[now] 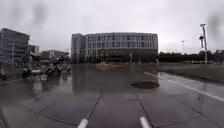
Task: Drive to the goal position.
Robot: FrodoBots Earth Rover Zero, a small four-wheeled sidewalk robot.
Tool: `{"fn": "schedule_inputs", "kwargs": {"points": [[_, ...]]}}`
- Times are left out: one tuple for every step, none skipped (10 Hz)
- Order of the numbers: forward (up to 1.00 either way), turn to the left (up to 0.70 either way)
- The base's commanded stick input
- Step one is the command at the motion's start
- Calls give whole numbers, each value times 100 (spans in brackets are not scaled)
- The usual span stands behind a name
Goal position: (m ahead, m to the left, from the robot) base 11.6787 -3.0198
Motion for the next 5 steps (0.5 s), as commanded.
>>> {"fn": "schedule_inputs", "kwargs": {"points": [[100, 0], [100, 1], [100, 2], [100, 2], [100, 2]]}}
